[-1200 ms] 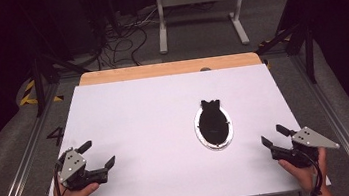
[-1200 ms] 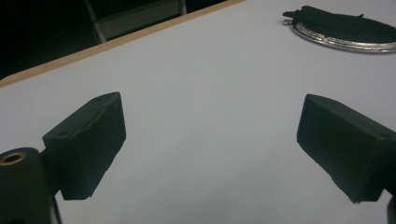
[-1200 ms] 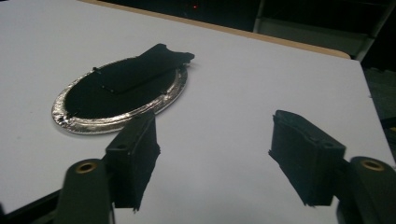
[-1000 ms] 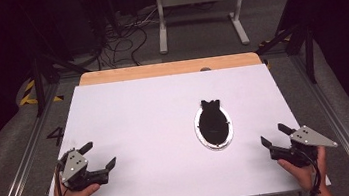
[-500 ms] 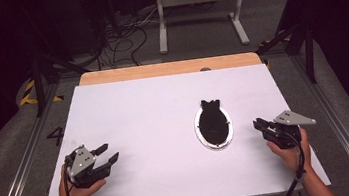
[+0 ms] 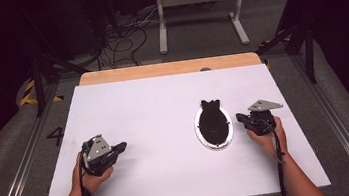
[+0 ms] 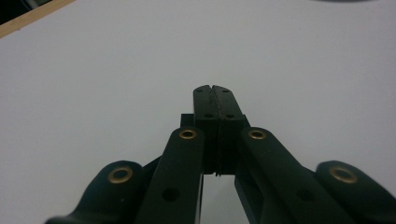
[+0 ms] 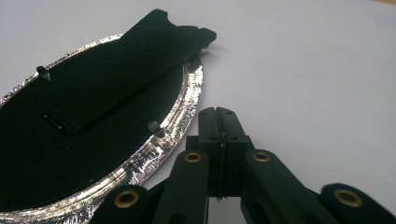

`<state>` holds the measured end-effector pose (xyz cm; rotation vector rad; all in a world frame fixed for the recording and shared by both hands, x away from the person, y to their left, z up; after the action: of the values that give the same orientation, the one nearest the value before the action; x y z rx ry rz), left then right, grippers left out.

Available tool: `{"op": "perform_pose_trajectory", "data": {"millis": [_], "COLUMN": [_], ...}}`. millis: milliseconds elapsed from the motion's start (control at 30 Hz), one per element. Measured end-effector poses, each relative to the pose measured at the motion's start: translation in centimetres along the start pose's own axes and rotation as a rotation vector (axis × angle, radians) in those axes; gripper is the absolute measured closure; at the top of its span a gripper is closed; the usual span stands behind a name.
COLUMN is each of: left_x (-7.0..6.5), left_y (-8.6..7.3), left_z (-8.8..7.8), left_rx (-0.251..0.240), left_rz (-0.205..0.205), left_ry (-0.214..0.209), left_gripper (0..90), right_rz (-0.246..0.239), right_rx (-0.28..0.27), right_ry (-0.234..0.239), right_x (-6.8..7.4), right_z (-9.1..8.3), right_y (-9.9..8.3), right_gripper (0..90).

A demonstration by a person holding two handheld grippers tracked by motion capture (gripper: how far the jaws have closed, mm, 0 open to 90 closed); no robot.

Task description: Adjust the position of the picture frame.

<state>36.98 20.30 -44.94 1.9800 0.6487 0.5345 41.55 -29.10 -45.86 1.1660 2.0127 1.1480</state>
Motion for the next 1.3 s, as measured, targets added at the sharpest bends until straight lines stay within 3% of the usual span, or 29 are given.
{"op": "perform_pose_trajectory", "data": {"millis": [233, 400, 500, 533, 600, 767, 867, 1300], "left_x": [-0.1, -0.5, -0.5, -0.6, -0.8, -1.5, -1.9, -2.8], "left_y": [1.1, 1.4, 2.0, 2.2, 2.6, 3.3, 3.7, 3.7], "left_z": [2.2, 4.1, 4.7, 4.8, 5.1, 6.2, 6.8, 7.8], "left_rx": [0.014, 0.051, 0.039, 0.037, 0.034, 0.032, 0.028, 0.053], "left_rz": [0.015, 0.017, 0.002, 0.0, 0.013, 0.019, 0.029, 0.046], "left_ry": [-0.015, -0.066, -0.082, -0.084, -0.084, -0.109, -0.119, -0.141], "left_gripper": [90.0, 90.0, 90.0, 90.0, 90.0, 89.8, 89.4, 88.5], "right_rz": [0.018, 0.04, 0.019, 0.011, -0.002, 0.024, 0.01, -0.021], "right_rx": [0.015, 0.02, 0.028, 0.033, 0.041, 0.037, 0.04, 0.042], "right_ry": [0.002, -0.018, -0.016, 0.007, -0.013, 0.011, 0.031, 0.052], "right_x": [0.3, 0.0, 0.2, 0.6, 0.9, 1.0, 1.6, 2.8], "right_z": [1.1, 1.8, 2.2, 2.3, 2.3, 2.3, 2.4, 2.6], "right_y": [0.5, 0.7, 0.8, 0.9, 1.0, 0.9, 0.9, 1.1], "right_gripper": [89.8, 90.0, 90.0, 90.0, 90.0, 90.0, 90.0, 90.0]}}
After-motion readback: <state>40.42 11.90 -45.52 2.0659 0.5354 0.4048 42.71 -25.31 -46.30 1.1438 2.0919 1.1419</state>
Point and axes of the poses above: each handheld gripper's, and its own axes: z roughly forward along the jaws, y roughly out of its top, x roughly to its left, the point moved 1 cm from there along z, roughly forward along the jaws, and after that the axes turned 7 degrees about -x, right-handed, at the moved point
